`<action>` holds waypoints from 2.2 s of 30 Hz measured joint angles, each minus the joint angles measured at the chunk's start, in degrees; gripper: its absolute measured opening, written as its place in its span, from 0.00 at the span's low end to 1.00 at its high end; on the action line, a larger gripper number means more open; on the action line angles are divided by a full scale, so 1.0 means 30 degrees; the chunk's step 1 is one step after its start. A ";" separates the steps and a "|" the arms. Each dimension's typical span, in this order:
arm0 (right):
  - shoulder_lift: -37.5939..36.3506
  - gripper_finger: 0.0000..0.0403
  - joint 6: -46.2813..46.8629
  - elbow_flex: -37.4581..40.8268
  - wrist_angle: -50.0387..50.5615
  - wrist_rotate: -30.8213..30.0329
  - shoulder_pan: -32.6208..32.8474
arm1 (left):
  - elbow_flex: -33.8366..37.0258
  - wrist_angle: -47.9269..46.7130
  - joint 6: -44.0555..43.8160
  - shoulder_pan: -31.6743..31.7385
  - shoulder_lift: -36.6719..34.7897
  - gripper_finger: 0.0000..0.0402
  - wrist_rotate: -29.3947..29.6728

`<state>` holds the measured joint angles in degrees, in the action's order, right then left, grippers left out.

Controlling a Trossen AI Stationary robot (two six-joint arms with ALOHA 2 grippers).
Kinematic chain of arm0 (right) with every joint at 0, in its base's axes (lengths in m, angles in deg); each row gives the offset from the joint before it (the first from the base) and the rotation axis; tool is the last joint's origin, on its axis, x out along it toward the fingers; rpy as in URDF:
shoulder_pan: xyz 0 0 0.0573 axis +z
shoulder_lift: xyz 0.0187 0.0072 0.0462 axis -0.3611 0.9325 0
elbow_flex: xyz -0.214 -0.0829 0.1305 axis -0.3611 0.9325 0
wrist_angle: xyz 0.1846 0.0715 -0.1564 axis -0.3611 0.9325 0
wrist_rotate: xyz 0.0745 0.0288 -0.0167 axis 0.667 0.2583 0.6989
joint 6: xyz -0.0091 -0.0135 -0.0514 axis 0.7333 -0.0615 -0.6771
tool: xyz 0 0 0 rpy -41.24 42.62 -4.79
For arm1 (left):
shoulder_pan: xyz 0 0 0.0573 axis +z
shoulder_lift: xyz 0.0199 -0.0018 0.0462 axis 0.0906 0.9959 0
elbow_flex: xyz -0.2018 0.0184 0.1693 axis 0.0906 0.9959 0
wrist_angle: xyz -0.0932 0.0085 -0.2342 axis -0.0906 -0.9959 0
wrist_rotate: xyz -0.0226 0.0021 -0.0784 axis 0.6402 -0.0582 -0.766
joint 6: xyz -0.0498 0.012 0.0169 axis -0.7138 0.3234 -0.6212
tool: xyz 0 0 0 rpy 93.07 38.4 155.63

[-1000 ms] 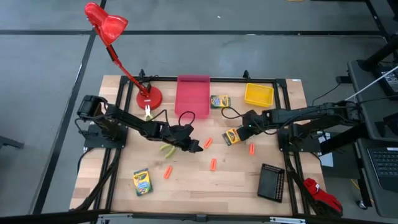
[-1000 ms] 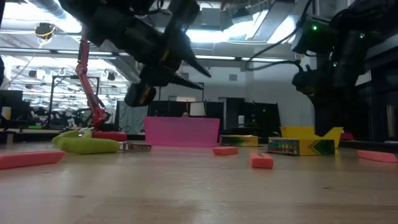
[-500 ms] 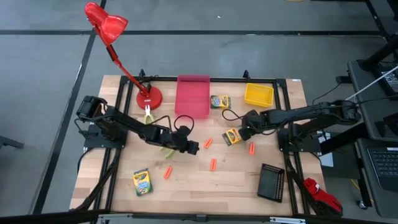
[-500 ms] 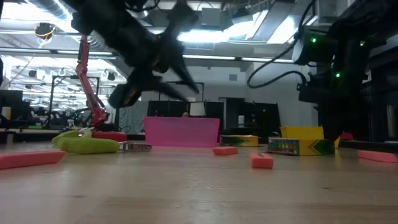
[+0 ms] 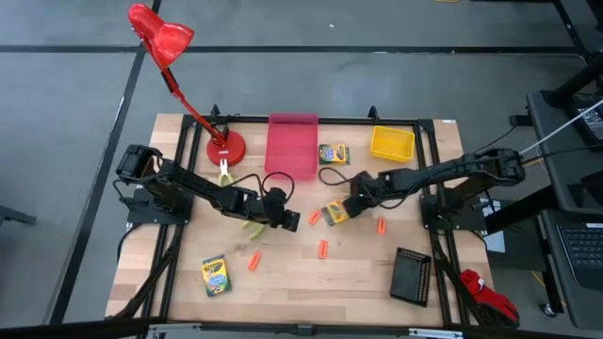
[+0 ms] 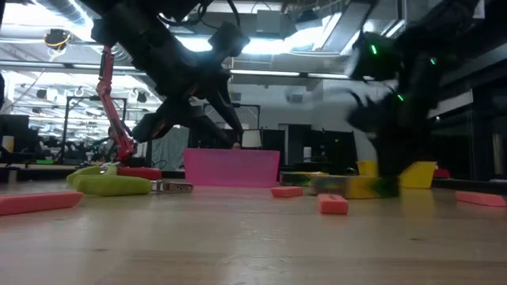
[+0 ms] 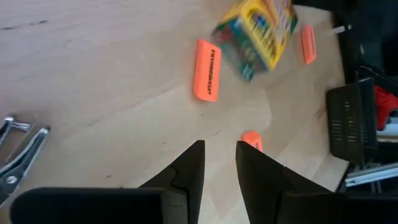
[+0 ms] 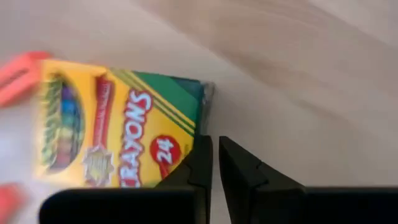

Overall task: Pick & Place School Supplies
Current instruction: Put the yellow crayon box into the red bin

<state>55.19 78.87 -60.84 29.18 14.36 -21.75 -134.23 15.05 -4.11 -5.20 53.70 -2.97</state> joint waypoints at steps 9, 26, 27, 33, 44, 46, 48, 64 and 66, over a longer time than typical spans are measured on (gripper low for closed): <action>0.4573 0.08 -0.0704 -0.4082 -0.0230 -0.0157 0.1323 | 0.0000 -0.1767 -0.0298 0.0188 0.0000 0.22 -0.1038; 0.6225 0.08 -0.1365 -0.6665 -0.0178 -0.0223 0.2040 | -0.0015 -0.1316 -0.1166 0.0511 0.0641 0.22 -0.0857; 0.6225 0.08 -0.1434 -0.6665 -0.0154 -0.0229 0.2040 | -0.0005 -0.1277 -0.1149 0.0626 0.0753 0.22 -0.1177; 0.6218 0.08 -0.1809 -0.6665 -0.0162 -0.0230 0.2033 | -0.0023 0.1094 -0.1196 0.1071 0.1798 0.22 -0.3083; 0.6203 0.08 -0.2312 -0.6665 -0.0270 -0.0230 0.2033 | -0.0087 0.0323 -0.1649 0.0838 0.2127 0.22 -0.3252; 0.6203 0.08 -0.2367 -0.6665 -0.0264 -0.0230 0.2033 | -0.0087 -0.0033 -0.1676 0.0839 0.2127 0.22 -0.3022; 0.6203 0.08 -0.2374 -0.6665 -0.0277 -0.0230 0.2033 | -0.0087 -0.0202 -0.1676 0.0914 0.2127 0.22 -0.2880; 0.6196 0.08 -0.2865 -0.6665 -0.0306 -0.0227 0.2033 | -0.0131 0.0021 -0.1982 0.1137 0.2565 0.22 -0.2353; 0.6196 0.08 -0.2890 -0.6665 -0.0306 -0.0227 0.2033 | -0.0131 0.0212 -0.1982 0.1173 0.2627 0.22 -0.2326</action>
<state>73.78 70.21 -80.83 28.26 13.68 -15.65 -134.62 15.69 -10.05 -1.68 61.59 -9.95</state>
